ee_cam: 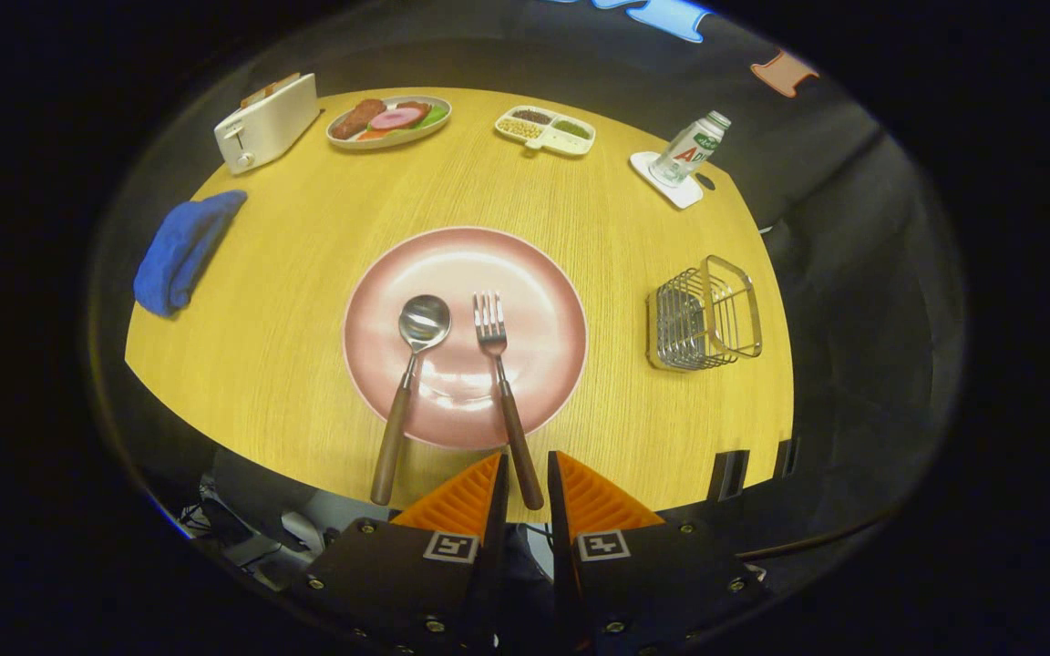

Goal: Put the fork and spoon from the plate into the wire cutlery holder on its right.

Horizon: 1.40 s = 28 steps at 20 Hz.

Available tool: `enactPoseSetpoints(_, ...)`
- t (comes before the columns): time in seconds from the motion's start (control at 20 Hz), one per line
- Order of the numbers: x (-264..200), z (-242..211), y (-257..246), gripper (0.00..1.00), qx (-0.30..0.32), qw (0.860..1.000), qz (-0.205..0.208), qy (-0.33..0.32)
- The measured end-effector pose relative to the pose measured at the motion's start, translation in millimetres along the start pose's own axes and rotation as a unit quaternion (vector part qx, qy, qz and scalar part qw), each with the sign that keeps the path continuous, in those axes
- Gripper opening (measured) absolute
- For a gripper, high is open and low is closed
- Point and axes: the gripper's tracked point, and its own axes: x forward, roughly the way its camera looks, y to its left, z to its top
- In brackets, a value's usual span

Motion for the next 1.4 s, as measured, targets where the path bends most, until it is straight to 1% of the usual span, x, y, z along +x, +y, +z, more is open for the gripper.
enactPoseSetpoints(0.3, 30.7, -12.5, 1.9, 0.25, -0.028, 0.999, 0.013, 0.038)
enactPoseSetpoints(0.55, 50.2, -17.0, 6.9, 0.25, -0.038, 0.998, 0.029, 0.051)
enactPoseSetpoints(0.75, 58.6, -16.2, 7.9, 0.25, -0.043, 0.997, 0.036, 0.054)
enactPoseSetpoints(0.95, 62.7, -17.5, 5.6, 0.25, -0.042, 0.997, 0.032, 0.063)
enactPoseSetpoints(1.0, 59.3, -12.4, 9.6, 0.25, -0.043, 0.996, 0.043, 0.06)
enactPoseSetpoints(1.05, 63.7, -15.6, 9.3, 0.16, -0.039, 0.996, 0.042, 0.061)
enactPoseSetpoints(1.1, 63.2, -14.6, 9.6, 0.15, -0.038, 0.996, 0.044, 0.063)
enactPoseSetpoints(1.15, 63.3, -14.5, 10.2, 0.11, -0.034, 0.996, 0.045, 0.065)
enactPoseSetpoints(1.2, 61.1, -13.5, 12.5, 0.1, -0.033, 0.996, 0.052, 0.064)
enactPoseSetpoints(1.25, 62.0, -13.8, 13.5, 0.06, -0.03, 0.996, 0.055, 0.064)
enactPoseSetpoints(1.4, 58.0, -13.0, 12.0, 0.06, -0.019, 0.996, 0.054, 0.064)
